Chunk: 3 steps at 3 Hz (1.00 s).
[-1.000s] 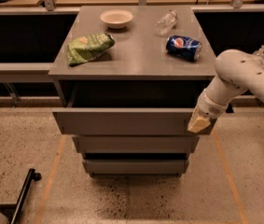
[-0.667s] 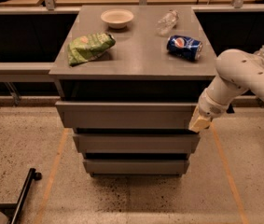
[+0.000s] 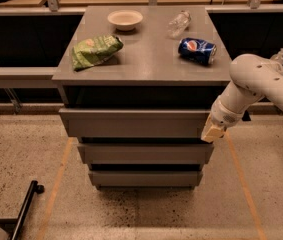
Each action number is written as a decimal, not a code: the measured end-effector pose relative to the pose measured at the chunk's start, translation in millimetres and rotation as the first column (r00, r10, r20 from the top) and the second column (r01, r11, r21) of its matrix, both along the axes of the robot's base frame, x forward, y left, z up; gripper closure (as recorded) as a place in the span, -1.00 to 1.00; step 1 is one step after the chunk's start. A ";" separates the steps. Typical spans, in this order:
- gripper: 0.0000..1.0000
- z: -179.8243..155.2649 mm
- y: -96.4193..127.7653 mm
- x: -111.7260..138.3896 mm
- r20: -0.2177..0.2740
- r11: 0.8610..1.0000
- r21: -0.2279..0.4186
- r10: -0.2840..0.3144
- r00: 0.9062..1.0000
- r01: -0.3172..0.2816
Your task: Close top drawer
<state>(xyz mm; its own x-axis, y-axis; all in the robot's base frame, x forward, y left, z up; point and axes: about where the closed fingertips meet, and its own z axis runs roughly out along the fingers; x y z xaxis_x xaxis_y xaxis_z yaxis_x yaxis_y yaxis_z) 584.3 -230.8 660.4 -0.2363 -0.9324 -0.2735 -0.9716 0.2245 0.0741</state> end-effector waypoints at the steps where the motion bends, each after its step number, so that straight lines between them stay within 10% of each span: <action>1: -0.41 -3.2 1.3 -0.6 -0.006 1.000 0.001 0.003 1.000 -0.003; 3: -1.00 -7.1 3.0 -1.3 -0.012 1.000 0.002 0.006 1.000 -0.006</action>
Offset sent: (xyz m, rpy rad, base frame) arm -0.0004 0.0010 -0.0024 0.0007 0.0041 0.0019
